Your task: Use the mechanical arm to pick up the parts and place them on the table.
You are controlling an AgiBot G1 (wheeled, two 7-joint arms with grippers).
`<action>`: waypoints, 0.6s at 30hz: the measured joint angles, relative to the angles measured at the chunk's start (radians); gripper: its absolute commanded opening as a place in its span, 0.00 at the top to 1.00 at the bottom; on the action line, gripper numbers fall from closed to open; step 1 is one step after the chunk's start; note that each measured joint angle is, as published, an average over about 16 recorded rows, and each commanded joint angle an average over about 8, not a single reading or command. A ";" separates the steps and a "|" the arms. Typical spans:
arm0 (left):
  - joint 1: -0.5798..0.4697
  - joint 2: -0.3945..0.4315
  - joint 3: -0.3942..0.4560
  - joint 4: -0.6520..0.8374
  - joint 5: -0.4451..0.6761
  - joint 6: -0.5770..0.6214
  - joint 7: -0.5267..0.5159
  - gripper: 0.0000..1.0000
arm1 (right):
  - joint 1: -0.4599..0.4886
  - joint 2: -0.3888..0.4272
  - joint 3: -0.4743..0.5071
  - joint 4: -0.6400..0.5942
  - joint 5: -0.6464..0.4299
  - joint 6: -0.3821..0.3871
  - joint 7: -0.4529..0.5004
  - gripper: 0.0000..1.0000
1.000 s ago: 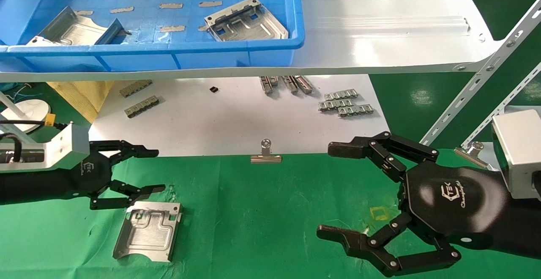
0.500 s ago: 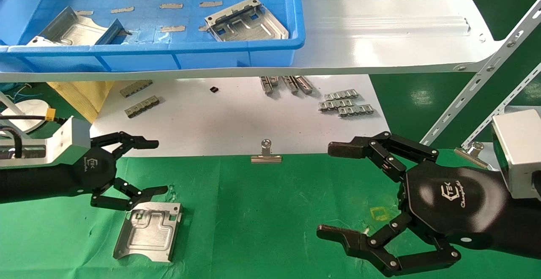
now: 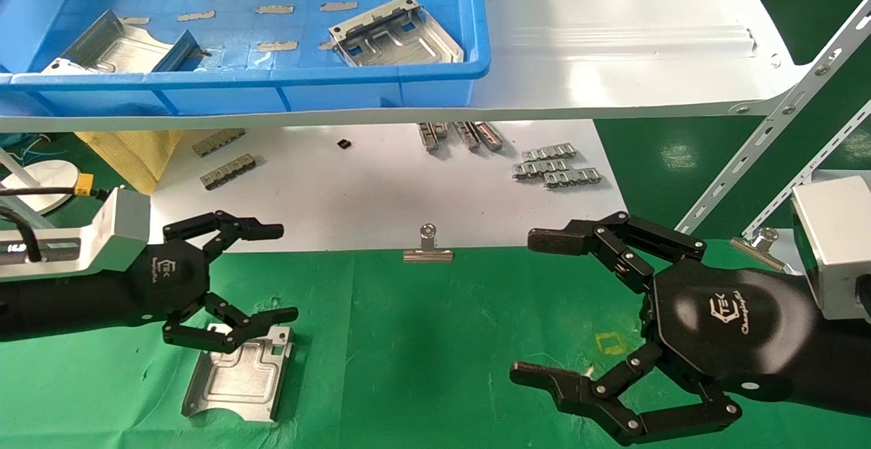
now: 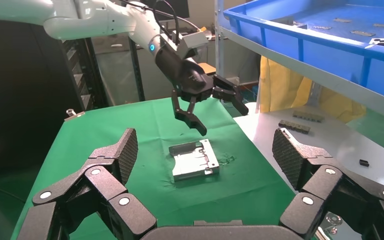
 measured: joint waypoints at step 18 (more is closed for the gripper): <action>0.184 -0.062 -0.194 -0.336 -0.078 -0.031 -0.211 0.00 | 0.000 0.000 0.000 0.000 0.000 0.000 0.000 0.00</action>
